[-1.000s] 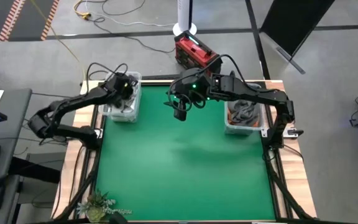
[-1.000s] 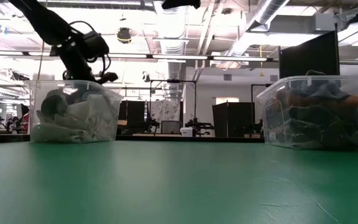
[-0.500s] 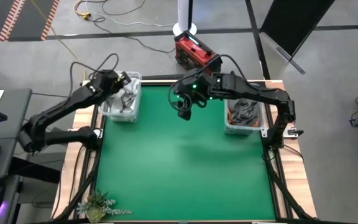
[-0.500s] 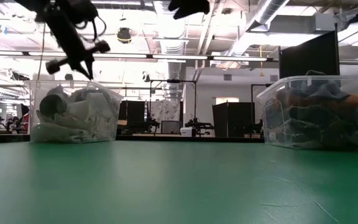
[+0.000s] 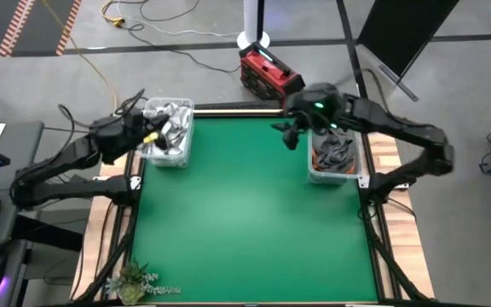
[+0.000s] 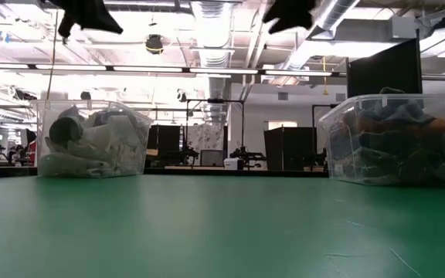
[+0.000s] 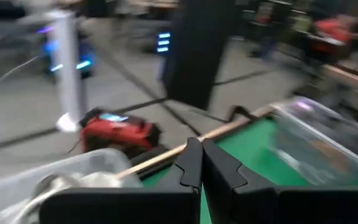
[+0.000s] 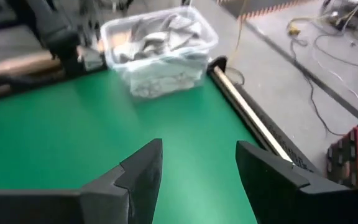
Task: Sort towels by color in basket
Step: Return to Home Position
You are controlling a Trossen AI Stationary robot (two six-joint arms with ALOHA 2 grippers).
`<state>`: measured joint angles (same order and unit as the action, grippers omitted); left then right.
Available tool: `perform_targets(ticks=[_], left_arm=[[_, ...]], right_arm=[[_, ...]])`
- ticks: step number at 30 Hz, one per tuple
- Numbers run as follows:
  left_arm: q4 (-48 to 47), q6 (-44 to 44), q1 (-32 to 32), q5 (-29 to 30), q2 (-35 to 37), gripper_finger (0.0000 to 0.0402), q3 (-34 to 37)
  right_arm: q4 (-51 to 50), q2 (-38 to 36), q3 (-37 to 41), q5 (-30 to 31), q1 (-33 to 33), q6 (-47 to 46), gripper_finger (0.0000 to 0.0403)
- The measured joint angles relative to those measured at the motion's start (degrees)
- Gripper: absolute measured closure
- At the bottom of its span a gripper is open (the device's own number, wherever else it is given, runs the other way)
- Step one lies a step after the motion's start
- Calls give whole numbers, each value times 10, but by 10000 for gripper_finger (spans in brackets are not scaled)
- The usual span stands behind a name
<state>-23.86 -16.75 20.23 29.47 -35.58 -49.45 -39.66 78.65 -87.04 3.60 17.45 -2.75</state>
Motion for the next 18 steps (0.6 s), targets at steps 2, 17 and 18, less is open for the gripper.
perform_targets(ticks=[2, 17, 18], left_arm=[[0, 24, -50, 1, 5, 401, 0], [177, -37, -209, 91, -78, 401, 107], [182, -47, -209, 83, -76, 401, 120]], right_arm=[[68, -58, 90, 0, 6, -15, 168], [408, -334, 507, 4, 12, -188, 180], [408, -348, 521, 5, 15, -193, 185]])
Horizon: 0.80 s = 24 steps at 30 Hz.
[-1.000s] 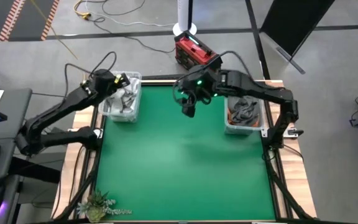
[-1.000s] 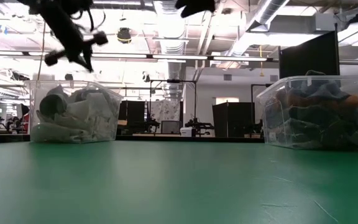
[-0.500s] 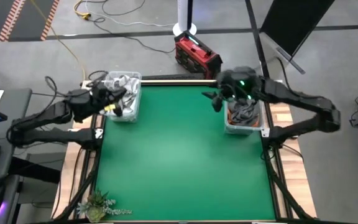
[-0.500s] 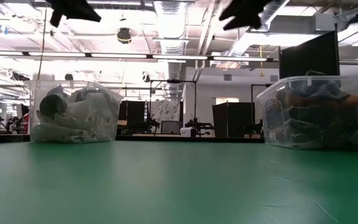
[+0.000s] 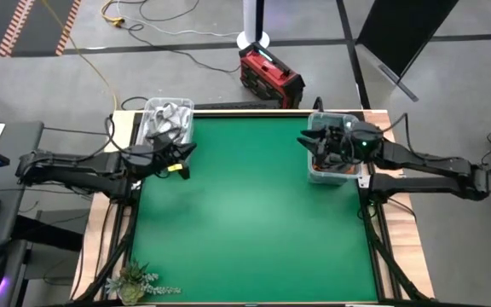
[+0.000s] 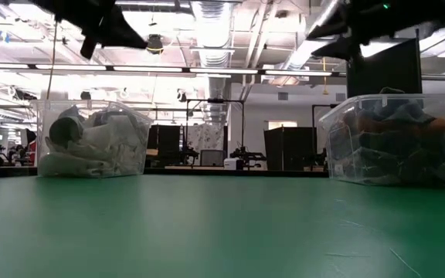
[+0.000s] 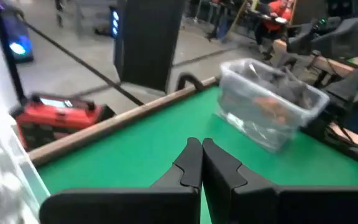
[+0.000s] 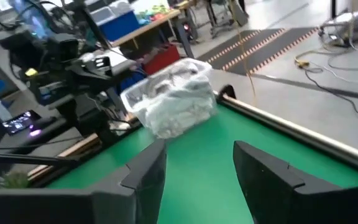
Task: Sort towels by color in basket
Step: Return to Home Position
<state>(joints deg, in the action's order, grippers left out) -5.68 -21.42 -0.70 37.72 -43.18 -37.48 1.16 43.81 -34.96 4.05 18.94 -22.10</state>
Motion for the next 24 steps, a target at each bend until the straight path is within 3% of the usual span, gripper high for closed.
perform_targets(ticks=[5, 14, 24], left_arm=[[14, -47, 0, -15, 56, 401, 60], [27, -96, 1, -16, 235, 401, 171], [63, -125, 1, -33, 295, 401, 234]], right_arm=[[-7, -75, 58, 2, 8, -29, 221], [-12, -226, 109, 2, 7, -39, 292], [-65, -362, 167, 4, 1, -90, 343]])
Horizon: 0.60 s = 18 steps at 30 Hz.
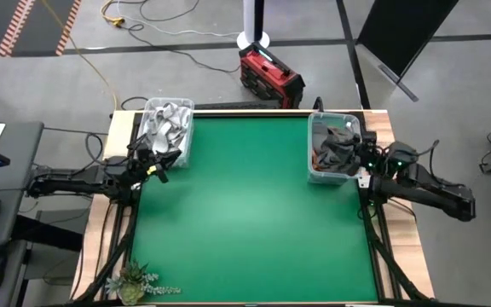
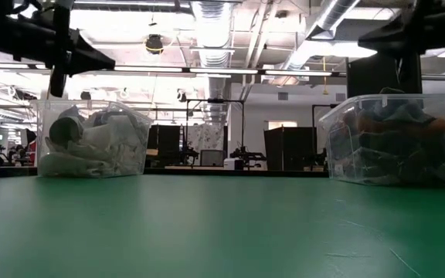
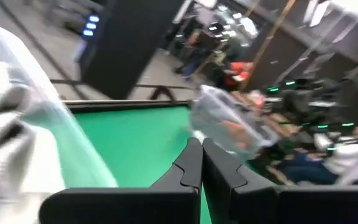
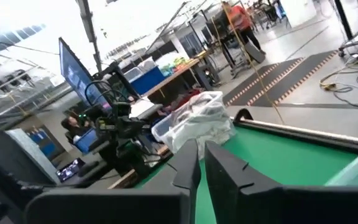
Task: Sort towels by color in basket
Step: Return to Home Position
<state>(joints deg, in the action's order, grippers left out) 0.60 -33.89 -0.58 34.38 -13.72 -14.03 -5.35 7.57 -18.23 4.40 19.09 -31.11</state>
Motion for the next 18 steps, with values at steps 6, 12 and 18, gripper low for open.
perform_targets(ticks=[6, 12, 18], left_arm=[[74, -62, 0, -48, 28, 401, 64], [83, -114, -2, -55, 29, 401, 87], [63, -192, -2, -29, 29, 401, 94]], right_arm=[[-9, -75, 48, 1, 0, -27, 361], [0, -71, 79, 3, 1, -81, 372], [16, -73, 87, 3, 1, -96, 374]])
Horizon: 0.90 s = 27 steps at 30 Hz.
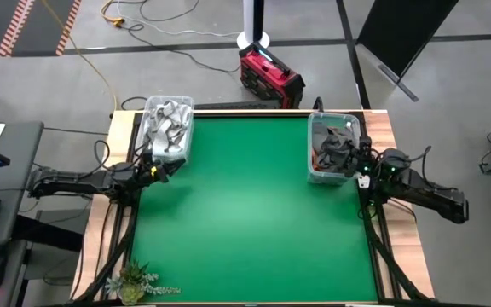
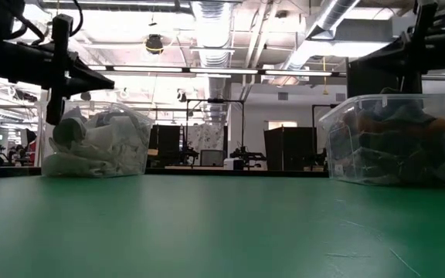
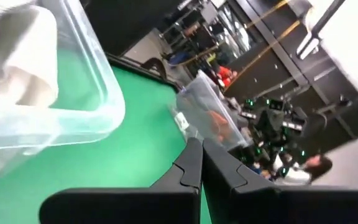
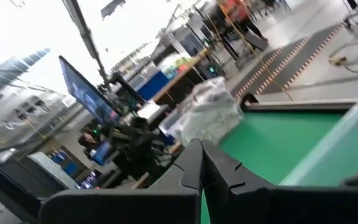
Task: Sort towels by color in basket
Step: Return to Home Position
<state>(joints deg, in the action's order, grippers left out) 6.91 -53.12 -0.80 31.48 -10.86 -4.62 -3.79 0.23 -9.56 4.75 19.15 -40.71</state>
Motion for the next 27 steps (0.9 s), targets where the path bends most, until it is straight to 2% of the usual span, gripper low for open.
perform_targets(ticks=[5, 9, 12, 15, 19, 24, 27], left_arm=[[-1, -1, 0, 12, 0, 401, 0], [-6, 53, 0, 5, 0, 401, 0], [-7, 144, 0, -38, 0, 401, 0], [-7, 292, 0, -78, 0, 401, 0], [-11, 438, 0, -72, 0, 401, 0], [-9, 501, 0, -57, 1, 401, 0], [-11, 547, 0, -55, 1, 401, 0]], right_arm=[[53, 0, 0, 0, 0, 0, 372], [62, 0, 0, 0, 0, 0, 371], [62, 1, 0, -1, 0, -11, 371], [54, 3, 0, -9, -1, -6, 371], [42, 8, 0, -52, -15, 174, 371], [23, 9, 0, -62, -36, 473, 371], [-29, 10, 0, -62, -38, 582, 371]])
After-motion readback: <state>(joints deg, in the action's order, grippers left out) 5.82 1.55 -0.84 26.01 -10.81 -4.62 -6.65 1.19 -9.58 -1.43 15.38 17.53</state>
